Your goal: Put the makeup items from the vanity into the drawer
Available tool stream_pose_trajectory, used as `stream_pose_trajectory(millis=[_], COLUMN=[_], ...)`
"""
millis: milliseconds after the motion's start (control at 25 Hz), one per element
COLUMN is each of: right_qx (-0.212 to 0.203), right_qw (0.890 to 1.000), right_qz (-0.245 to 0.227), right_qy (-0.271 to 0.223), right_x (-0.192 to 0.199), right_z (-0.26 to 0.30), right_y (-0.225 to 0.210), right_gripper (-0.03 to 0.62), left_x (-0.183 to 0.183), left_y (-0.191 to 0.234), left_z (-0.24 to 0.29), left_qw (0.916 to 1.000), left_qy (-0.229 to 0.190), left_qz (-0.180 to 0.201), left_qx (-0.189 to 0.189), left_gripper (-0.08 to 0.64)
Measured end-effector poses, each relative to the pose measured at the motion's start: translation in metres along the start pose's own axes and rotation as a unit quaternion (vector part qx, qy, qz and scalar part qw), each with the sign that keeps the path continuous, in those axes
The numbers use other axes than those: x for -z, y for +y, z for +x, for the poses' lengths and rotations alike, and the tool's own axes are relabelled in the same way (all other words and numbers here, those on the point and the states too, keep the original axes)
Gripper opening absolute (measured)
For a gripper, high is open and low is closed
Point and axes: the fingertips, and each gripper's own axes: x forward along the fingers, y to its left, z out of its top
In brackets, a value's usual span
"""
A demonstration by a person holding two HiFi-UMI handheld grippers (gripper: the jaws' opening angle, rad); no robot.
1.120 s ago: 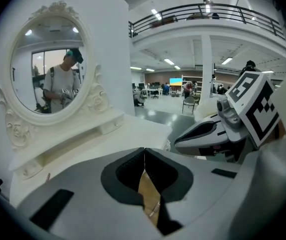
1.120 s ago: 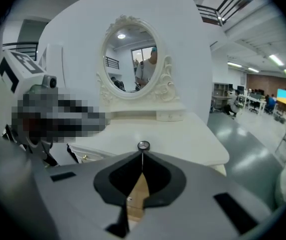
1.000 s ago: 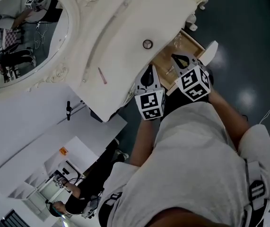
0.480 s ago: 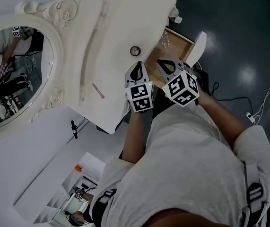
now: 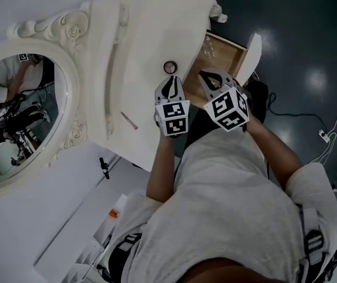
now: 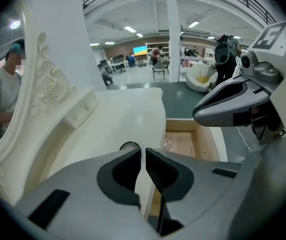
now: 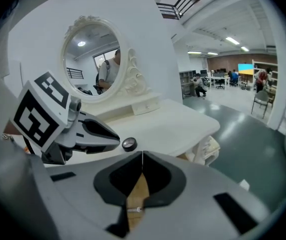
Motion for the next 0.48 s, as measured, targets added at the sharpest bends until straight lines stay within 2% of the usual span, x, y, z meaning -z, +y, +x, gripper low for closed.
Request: stream_pose_trajectory(millis=[80,160,480], right_qx=[0.008,0.015,0.014], right_qw=[1.000,1.000,1.000], right_qz=[0.004,0.009,0.002], right_qy=[0.001,0.001,0.011], right_x=[0.002,0.001,0.008], right_z=[0.003,0.003,0.006], right_y=[-0.004,-0.007,-0.014], right_gripper=[0.015,0.015,0.015], left_x=[0.001,0.003,0.009], left_y=[0.001,0.002,0.014], left_z=[0.006,0.012,0.031], left_qw=[0.9999,0.9998,0.9994], left_qy=[0.001,0.007,0.031], left_qz=[0.009,0.013,-0.001], left_qx=[0.004,0.011,0.016], left_gripper=[0.023,0.113,0.202])
